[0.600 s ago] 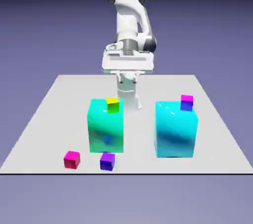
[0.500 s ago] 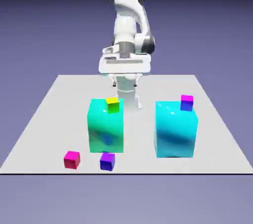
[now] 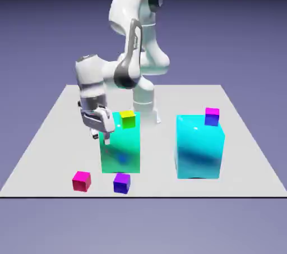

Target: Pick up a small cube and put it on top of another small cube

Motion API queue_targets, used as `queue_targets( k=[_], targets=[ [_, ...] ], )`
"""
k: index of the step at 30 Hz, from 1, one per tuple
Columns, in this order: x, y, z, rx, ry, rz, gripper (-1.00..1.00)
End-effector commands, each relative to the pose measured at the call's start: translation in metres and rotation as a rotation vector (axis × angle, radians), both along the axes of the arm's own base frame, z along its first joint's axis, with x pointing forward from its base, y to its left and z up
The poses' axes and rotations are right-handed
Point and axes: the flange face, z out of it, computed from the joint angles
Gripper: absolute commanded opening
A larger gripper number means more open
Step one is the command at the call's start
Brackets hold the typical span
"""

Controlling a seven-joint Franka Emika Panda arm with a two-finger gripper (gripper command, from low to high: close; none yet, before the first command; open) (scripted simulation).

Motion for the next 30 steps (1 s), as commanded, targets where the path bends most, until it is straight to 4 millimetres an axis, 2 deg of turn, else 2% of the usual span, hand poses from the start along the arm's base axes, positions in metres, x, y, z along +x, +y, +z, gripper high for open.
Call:
queue_targets(
  k=[1, 11, 13, 16, 17, 18, 19, 22, 23, 26, 30],
  targets=[
    [0.001, -0.009, -0.010, 0.029, 0.029, -0.051, 0.00],
    [-0.002, -0.102, -0.106, 0.273, 0.286, -0.555, 0.00],
    [-0.002, -0.103, -0.107, 0.276, 0.290, -0.562, 0.00],
    [0.002, -0.087, -0.162, 0.276, 0.289, -0.561, 0.00],
    [0.002, -0.084, -0.173, 0.276, 0.290, -0.562, 0.00],
    [0.002, -0.084, -0.173, 0.276, 0.290, -0.562, -1.00],
    [0.002, -0.084, -0.173, 0.276, 0.290, -0.562, -1.00],
    [-0.001, -0.100, -0.118, 0.276, 0.289, -0.561, -1.00],
    [0.003, -0.105, -0.094, 0.277, 0.262, -0.543, -1.00],
    [0.018, -0.067, -0.055, 0.263, 0.244, -0.259, -1.00],
    [0.023, -0.013, -0.008, 0.224, 0.240, 0.131, -1.00]
  ],
)
